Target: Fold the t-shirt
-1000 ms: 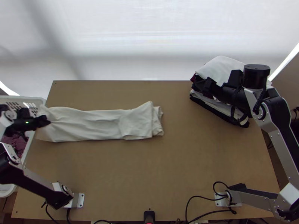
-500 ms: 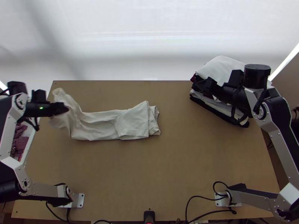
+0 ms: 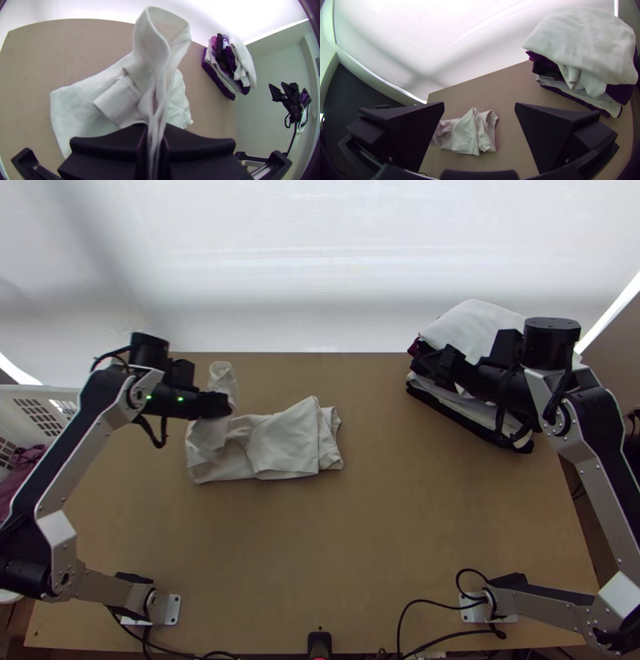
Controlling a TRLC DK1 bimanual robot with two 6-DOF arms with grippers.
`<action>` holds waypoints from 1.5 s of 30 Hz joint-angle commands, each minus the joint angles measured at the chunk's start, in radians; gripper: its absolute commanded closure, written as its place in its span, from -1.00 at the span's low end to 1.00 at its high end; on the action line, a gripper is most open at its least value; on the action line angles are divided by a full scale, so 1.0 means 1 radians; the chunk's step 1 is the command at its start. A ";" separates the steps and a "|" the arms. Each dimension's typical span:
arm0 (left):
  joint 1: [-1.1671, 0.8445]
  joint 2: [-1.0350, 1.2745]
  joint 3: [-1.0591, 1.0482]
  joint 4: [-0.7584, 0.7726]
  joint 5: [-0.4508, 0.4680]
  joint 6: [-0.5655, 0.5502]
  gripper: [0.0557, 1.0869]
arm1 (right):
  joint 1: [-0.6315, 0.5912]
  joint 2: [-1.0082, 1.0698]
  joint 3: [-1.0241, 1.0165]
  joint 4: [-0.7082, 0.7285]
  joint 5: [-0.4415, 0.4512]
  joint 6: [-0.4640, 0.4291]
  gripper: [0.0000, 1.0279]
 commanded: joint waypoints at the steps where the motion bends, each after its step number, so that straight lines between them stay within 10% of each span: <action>1: -0.049 0.070 0.053 0.021 -0.006 -0.063 0.93 | 0.001 0.008 -0.008 0.000 -0.006 -0.004 -0.93; 24: -0.342 0.377 0.248 0.128 -0.113 -0.196 0.93 | 0.031 0.034 -0.020 0.017 -0.001 -0.021 -0.93; 26: -0.362 0.392 0.277 0.131 -0.113 -0.196 0.55 | 0.042 0.037 -0.025 0.017 0.004 -0.021 -0.93; 29: -0.390 0.404 0.339 0.137 -0.107 -0.173 -0.96 | 0.061 0.038 -0.036 0.017 0.017 -0.022 -0.93; 45: -0.295 0.331 0.488 0.097 -0.098 -0.160 -0.92 | 0.182 0.186 -0.175 0.110 -0.024 -0.012 -0.93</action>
